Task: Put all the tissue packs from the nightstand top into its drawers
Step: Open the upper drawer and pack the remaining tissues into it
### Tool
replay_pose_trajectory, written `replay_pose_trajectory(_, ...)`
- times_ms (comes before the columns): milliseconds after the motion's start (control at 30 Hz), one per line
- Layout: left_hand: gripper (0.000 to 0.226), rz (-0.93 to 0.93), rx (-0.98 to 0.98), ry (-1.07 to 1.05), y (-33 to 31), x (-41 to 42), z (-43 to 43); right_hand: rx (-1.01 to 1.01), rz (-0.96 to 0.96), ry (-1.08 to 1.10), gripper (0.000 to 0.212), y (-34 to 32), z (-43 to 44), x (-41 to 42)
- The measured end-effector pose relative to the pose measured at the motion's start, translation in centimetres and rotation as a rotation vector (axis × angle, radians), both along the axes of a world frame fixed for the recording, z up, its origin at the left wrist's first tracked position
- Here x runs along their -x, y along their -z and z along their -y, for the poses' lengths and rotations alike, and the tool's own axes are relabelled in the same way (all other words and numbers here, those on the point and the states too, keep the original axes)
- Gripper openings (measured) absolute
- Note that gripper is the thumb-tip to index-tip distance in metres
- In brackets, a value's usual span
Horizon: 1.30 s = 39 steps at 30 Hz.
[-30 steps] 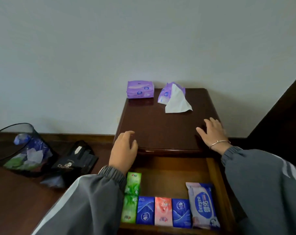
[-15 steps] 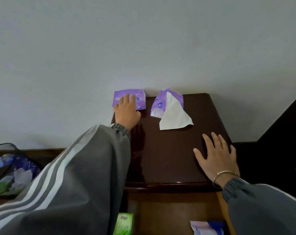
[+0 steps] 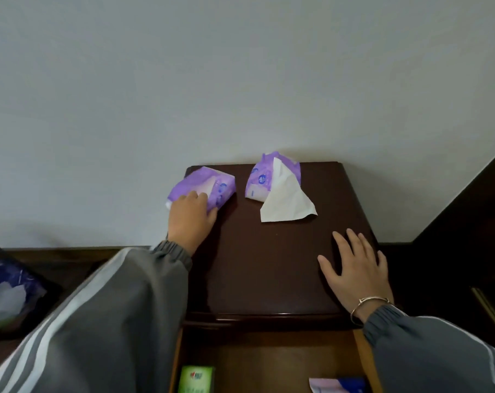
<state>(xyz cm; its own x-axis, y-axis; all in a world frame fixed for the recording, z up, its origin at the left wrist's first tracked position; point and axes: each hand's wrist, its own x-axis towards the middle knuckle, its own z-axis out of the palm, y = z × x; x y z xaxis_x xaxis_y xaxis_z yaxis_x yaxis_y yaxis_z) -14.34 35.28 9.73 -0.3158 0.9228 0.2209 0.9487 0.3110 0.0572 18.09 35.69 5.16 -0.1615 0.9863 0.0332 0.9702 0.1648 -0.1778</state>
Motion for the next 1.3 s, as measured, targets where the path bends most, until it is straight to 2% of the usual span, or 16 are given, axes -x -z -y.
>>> replay_pose_trajectory(100, 0.038, 0.050, 0.011, 0.025, 0.5, -1.6, 3.1, 0.011, -0.051, 0.017, 0.061, -0.7, 0.1, 0.0)
replay_pose_trajectory(167, 0.040, 0.088, 0.025, 0.055, 0.9, -2.2, 4.6, -0.068, -0.157, 0.012, 0.055, -1.6, 0.2, 0.4)
replay_pose_trajectory(300, 0.034, 0.139, 0.000, 0.116, 1.3, -2.2, 6.3, -0.396, -0.257, -0.285, 0.047, -4.7, -1.0, 5.3)
replay_pose_trajectory(367, 0.030, 0.162, -0.019, 0.133, 1.3, -2.1, 6.6, -0.455, -0.191, -0.401, 0.048, -6.1, -3.3, 9.4)
replay_pose_trajectory(500, 0.029, 0.208, -0.053, 0.145, 1.1, -2.0, 7.1, -0.176, 0.176, -0.335, 0.068, -6.1, -8.4, 15.8)
replay_pose_trajectory(567, 0.029, 0.249, -0.078, 0.171, 1.2, -1.8, 7.4, -0.038, 0.247, -0.263, 0.066, -4.7, -10.0, 16.5)
replay_pose_trajectory(667, 0.029, 0.275, -0.091, 0.202, 1.3, -1.6, 7.8, 0.003, 0.142, -0.251, 0.040, -3.4, -10.4, 15.8)
replay_pose_trajectory(767, 0.023, 0.246, -0.074, 0.167, 1.3, -2.1, 7.6, -0.053, 0.093, -0.358, 0.027, -3.7, -8.4, 13.9)
replay_pose_trajectory(967, 0.013, 0.204, -0.093, 0.107, 0.9, -5.4, 10.2, -0.043, 0.063, -0.523, 0.021, -4.5, 0.6, 6.6)
replay_pose_trajectory(1100, 0.003, 0.293, -0.138, 0.143, 0.5, -8.3, 15.6, -0.017, -0.170, -0.540, 0.014, -5.0, 7.9, 0.8)
replay_pose_trajectory(1200, 0.013, 0.294, -0.213, 0.229, 0.4, -10.6, 20.5, 0.022, -0.338, -0.510, 0.016, -5.5, 12.4, -3.0)
replay_pose_trajectory(1300, 0.026, 0.236, -0.275, 0.341, 0.7, -13.2, 25.0, 0.067, -0.370, -0.500, 0.020, -5.2, 15.6, -5.8)
